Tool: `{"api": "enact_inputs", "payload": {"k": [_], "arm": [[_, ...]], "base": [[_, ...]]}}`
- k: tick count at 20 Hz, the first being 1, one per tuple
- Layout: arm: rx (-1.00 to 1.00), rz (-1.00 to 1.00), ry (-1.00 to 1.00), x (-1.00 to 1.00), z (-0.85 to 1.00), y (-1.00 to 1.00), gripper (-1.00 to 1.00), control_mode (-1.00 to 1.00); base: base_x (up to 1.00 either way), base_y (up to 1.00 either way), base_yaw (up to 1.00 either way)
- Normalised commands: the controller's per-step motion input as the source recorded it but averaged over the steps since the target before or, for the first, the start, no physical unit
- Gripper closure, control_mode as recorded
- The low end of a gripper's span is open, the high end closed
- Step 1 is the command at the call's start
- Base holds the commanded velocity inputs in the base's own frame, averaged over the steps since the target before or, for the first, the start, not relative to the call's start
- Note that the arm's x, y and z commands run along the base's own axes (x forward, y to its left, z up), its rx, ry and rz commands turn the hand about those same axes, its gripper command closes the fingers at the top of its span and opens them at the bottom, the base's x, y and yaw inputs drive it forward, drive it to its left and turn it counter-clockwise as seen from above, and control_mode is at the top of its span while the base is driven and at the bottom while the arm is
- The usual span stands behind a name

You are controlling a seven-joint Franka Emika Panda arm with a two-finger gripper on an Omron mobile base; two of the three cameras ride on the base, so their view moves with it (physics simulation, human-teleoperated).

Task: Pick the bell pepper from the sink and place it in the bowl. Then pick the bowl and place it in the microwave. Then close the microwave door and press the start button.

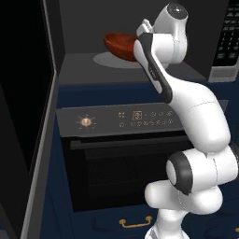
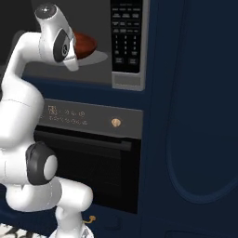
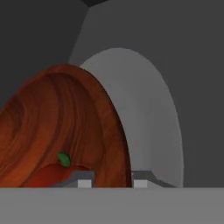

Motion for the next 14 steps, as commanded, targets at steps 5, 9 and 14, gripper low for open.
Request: {"api": "enact_inputs", "payload": {"k": [5,9,14], "arm": [[-0.04,0.03,-0.07,-0.04,-0.22,0.10,-1.00,-1.00],[-0.02,0.04,-0.11,-0.27,-0.26,0.00,-1.00,-1.00],[-0.02,0.02,-0.19,-0.70,-0.08,0.00,-1.00,-1.00]], "base": [[0.00,0.00,0.00],[0.00,0.00,0.00],[0.00,0.00,0.00]]}}
